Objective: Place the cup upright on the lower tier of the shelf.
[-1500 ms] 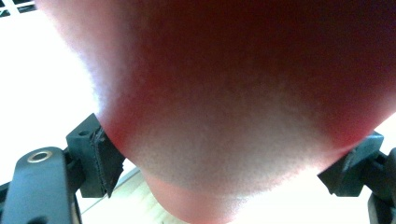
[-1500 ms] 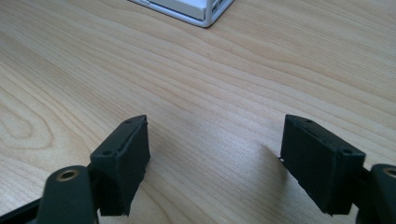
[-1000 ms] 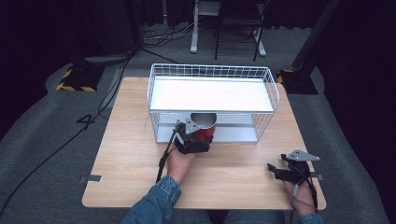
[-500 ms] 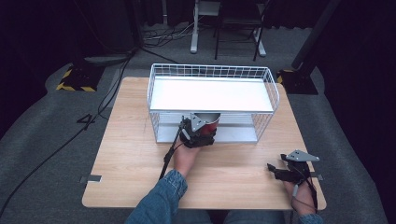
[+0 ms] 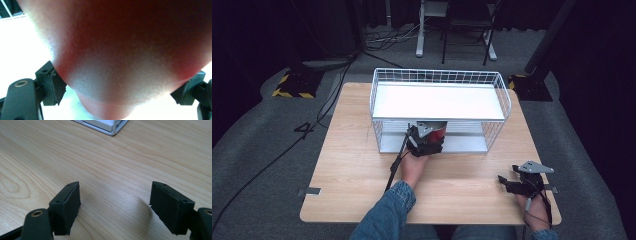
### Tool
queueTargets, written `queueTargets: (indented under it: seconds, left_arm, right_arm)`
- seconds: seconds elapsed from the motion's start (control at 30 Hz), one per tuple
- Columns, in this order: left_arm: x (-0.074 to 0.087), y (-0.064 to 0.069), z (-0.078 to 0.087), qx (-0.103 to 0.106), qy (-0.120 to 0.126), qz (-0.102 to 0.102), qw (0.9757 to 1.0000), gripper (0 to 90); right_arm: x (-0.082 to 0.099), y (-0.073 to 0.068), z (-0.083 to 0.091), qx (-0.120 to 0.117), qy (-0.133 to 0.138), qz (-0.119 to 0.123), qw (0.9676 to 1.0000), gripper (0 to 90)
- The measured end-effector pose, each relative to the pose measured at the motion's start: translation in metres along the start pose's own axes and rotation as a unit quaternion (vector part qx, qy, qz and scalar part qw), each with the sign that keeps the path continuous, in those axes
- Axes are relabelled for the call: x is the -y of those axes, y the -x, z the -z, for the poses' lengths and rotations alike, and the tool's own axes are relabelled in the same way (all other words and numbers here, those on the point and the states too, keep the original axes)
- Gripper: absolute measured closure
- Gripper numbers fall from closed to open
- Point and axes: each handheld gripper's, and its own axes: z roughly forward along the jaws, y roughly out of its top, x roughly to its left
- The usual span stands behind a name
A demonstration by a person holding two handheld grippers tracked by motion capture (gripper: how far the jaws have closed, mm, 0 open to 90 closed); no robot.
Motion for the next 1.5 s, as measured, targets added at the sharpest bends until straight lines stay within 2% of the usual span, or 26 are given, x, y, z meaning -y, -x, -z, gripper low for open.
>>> queueTargets:
  seconds: [0.07, 0.13, 0.17, 0.2, 0.23, 0.27, 0.3, 0.43, 0.5, 0.6, 0.63, 0.67, 0.73, 0.77, 0.8, 0.87, 0.9, 0.93, 0.97, 1.0, 1.03, 1.07, 1.23, 1.27, 1.37, 1.5]
  left_arm:
    - [0.0, -0.003, -0.003, -0.003, -0.001, -0.008, 1.0, 16.4]
    - [0.0, -0.007, -0.012, 0.013, -0.012, 0.0, 0.9998, 16.4]
    - [-0.002, -0.012, -0.013, 0.003, -0.013, -0.034, 0.9993, 16.4]
    - [-0.002, -0.012, -0.013, 0.003, -0.013, -0.034, 0.9993, 16.4]
    - [0.0, -0.008, -0.015, 0.001, -0.019, -0.004, 0.9998, 16.3]
    - [0.0, -0.008, -0.015, 0.001, -0.019, -0.004, 0.9998, 16.3]
    - [-0.001, -0.011, -0.019, 0.006, -0.02, -0.042, 0.9989, 16.2]
    - [-0.001, -0.01, -0.02, 0.009, -0.021, -0.036, 0.9991, 16.1]
    - [-0.002, -0.011, -0.021, 0.007, -0.022, -0.043, 0.9988, 15.4]
    - [-0.003, -0.011, -0.021, -0.002, -0.022, -0.039, 0.999, 7.3]
    - [-0.005, -0.014, -0.021, -0.004, -0.019, -0.04, 0.999, 1.0]
    - [-0.005, -0.015, -0.02, -0.005, -0.017, -0.036, 0.9992, 1.0]
    - [-0.004, -0.012, -0.019, -0.001, -0.015, -0.009, 0.9999, 0.0]
    - [-0.004, -0.012, -0.019, -0.001, -0.01, -0.015, 0.9998, 0.0]
    - [-0.002, -0.008, -0.015, -0.024, -0.008, 0.012, 0.9996, 0.0]
    - [-0.003, -0.009, -0.016, -0.014, -0.003, 0.005, 0.9999, 0.0]
    - [-0.004, -0.012, -0.015, -0.006, 0.0, -0.013, 0.9999, 0.0]
    - [-0.004, -0.012, -0.014, -0.006, 0.001, -0.008, 0.9999, 0.0]
    - [-0.005, -0.012, -0.012, -0.015, 0.005, -0.015, 0.9998, 0.0]
    - [-0.005, -0.011, -0.011, -0.015, 0.003, -0.015, 0.9998, 0.0]
    - [-0.004, -0.007, -0.008, 0.005, -0.008, 0.009, 0.9999, 0.0]
    - [-0.004, -0.005, -0.006, -0.008, -0.005, 0.015, 0.9998, 0.0]
    - [-0.002, -0.006, 0.004, -0.007, -0.003, 0.013, 0.9999, 0.0]
    - [-0.002, -0.006, 0.005, -0.002, -0.001, 0.017, 0.9999, 0.0]
    - [-0.001, -0.011, 0.01, 0.031, 0.007, 0.013, 0.9994, 0.0]
    - [0.002, -0.013, 0.018, 0.047, 0.005, 0.005, 0.9989, 0.0]
  right_arm:
    - [0.0, 0.0, 0.0, 0.0, 0.0, 0.001, 1.0, 25.3]
    - [0.0, 0.0, 0.0, -0.001, 0.0, 0.001, 1.0, 25.3]
    - [0.0, 0.0, 0.0, -0.001, 0.0, 0.001, 1.0, 25.3]
    - [0.0, 0.0, 0.0, -0.001, 0.0, 0.001, 1.0, 25.3]
    - [0.0, -0.001, 0.0, 0.0, 0.002, 0.005, 1.0, 25.3]
    - [0.0, -0.001, 0.0, 0.0, 0.002, 0.005, 1.0, 25.3]
    - [0.0, -0.001, 0.0, 0.0, 0.002, 0.007, 1.0, 25.3]
    - [0.0, -0.001, 0.0, 0.001, 0.002, 0.008, 1.0, 25.3]
    - [0.0, -0.001, 0.0, 0.002, 0.003, 0.008, 1.0, 25.3]
    - [0.0, -0.002, 0.0, 0.002, 0.003, 0.008, 1.0, 25.3]
    - [0.0, -0.001, 0.0, 0.001, 0.002, 0.009, 1.0, 25.3]
    - [0.0, -0.001, 0.0, 0.001, 0.002, 0.009, 1.0, 25.3]
    - [0.0, -0.001, 0.0, 0.0, 0.002, 0.008, 1.0, 25.3]
    - [0.0, -0.001, 0.0, 0.0, 0.002, 0.008, 1.0, 25.3]
    - [0.0, -0.001, 0.0, 0.0, 0.002, 0.007, 1.0, 25.3]
    - [0.0, -0.001, 0.0, 0.0, 0.002, 0.008, 1.0, 25.3]
    - [0.0, -0.001, 0.0, -0.001, 0.002, 0.007, 1.0, 25.3]
    - [0.0, -0.001, 0.0, -0.001, 0.002, 0.007, 1.0, 25.3]
    - [0.0, -0.001, 0.0, -0.001, 0.002, 0.007, 1.0, 25.3]
    - [0.0, -0.001, 0.0, -0.002, 0.001, 0.006, 1.0, 25.3]
    - [0.0, -0.001, 0.0, -0.002, 0.001, 0.005, 1.0, 25.3]
    - [0.0, -0.001, 0.0, -0.002, 0.001, 0.005, 1.0, 25.3]
    - [0.0, -0.001, 0.0, -0.002, 0.001, 0.005, 1.0, 25.2]
    - [0.0, -0.001, 0.0, -0.002, 0.0, 0.005, 1.0, 25.2]
    - [0.0, -0.001, 0.0, -0.001, 0.001, 0.007, 1.0, 25.2]
    - [0.0, -0.001, 0.0, -0.002, 0.002, 0.008, 1.0, 25.2]
